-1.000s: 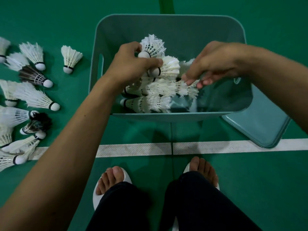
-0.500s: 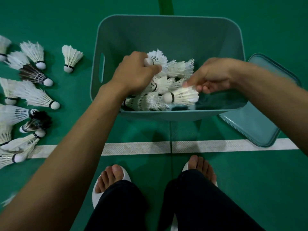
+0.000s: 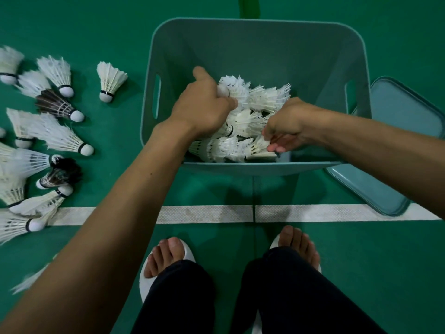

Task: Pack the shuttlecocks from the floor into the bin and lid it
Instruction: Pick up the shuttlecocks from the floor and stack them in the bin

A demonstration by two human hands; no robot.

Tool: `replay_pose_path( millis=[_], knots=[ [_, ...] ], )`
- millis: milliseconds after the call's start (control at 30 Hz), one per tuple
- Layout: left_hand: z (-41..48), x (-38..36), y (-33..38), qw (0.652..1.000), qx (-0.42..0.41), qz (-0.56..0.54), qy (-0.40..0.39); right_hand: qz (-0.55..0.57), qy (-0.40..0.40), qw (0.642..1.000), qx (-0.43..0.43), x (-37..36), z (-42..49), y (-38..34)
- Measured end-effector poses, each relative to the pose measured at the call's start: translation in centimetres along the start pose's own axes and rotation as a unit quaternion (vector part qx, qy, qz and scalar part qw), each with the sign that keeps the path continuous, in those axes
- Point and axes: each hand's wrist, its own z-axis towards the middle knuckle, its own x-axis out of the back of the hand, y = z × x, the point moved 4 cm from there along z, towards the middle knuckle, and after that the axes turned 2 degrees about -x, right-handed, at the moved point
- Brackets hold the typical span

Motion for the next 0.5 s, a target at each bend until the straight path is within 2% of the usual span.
replay_pose_path(
  millis=[133, 300, 500],
  knots=[
    [0.2, -0.3, -0.5, 0.999, 0.004, 0.041, -0.023, 0.041, -0.007, 0.999, -0.022, 0.3, 0.3, 0.3],
    [0.6, -0.3, -0.9, 0.993, -0.009, 0.117, -0.007, 0.070, 0.008, 0.997, -0.021, 0.8, -0.2, 0.6],
    [0.7, -0.2, -0.9, 0.993, 0.009, 0.116, -0.010, 0.065, -0.040, 0.997, -0.017, -0.6, 0.5, -0.1]
  ],
)
